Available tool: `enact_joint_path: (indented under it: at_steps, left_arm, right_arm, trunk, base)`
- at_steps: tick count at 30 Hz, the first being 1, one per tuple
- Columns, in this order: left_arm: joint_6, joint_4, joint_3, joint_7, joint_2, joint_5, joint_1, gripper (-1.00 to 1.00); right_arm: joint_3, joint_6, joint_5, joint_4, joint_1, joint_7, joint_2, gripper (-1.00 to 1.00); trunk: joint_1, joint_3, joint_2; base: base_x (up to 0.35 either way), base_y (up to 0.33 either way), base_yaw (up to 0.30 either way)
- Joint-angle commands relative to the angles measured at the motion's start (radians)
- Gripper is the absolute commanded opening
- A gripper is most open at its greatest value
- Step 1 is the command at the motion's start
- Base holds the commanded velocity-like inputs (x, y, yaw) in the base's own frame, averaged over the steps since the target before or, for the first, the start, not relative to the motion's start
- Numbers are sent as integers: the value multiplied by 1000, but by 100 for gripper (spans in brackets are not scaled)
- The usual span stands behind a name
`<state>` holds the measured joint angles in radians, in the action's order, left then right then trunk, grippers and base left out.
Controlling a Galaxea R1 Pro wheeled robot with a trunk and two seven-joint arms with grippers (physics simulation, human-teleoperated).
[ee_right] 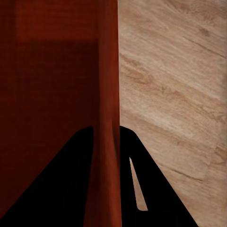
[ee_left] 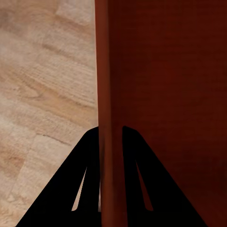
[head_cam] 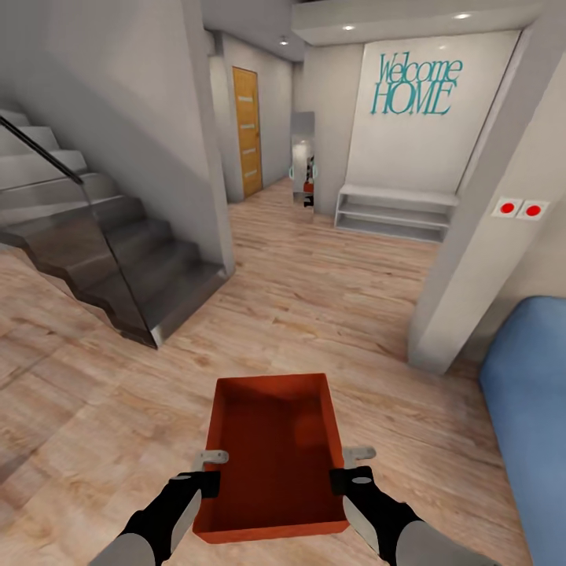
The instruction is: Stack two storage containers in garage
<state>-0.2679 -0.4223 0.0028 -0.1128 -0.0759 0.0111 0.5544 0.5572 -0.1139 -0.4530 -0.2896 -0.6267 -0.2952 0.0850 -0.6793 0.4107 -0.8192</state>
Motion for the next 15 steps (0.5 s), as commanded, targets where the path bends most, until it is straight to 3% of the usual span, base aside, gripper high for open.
enact_joint_path:
  at_steps: [1, 15]
  left_arm:
    - [-8, -4, 5, -12, 1, -28, 0, -100]
    - [-8, -4, 5, -11, 1, -28, 0, -100]
  right_arm:
    - [9, -7, -3, 9, -1, -16, -14, -100]
    - [8, -7, -3, 10, -1, -15, -14, -100]
  trunk:
    - [-1, 1, -1]
    - [-1, 1, -1]
  base:
    - [323, 0, 0]
    - [323, 0, 0]
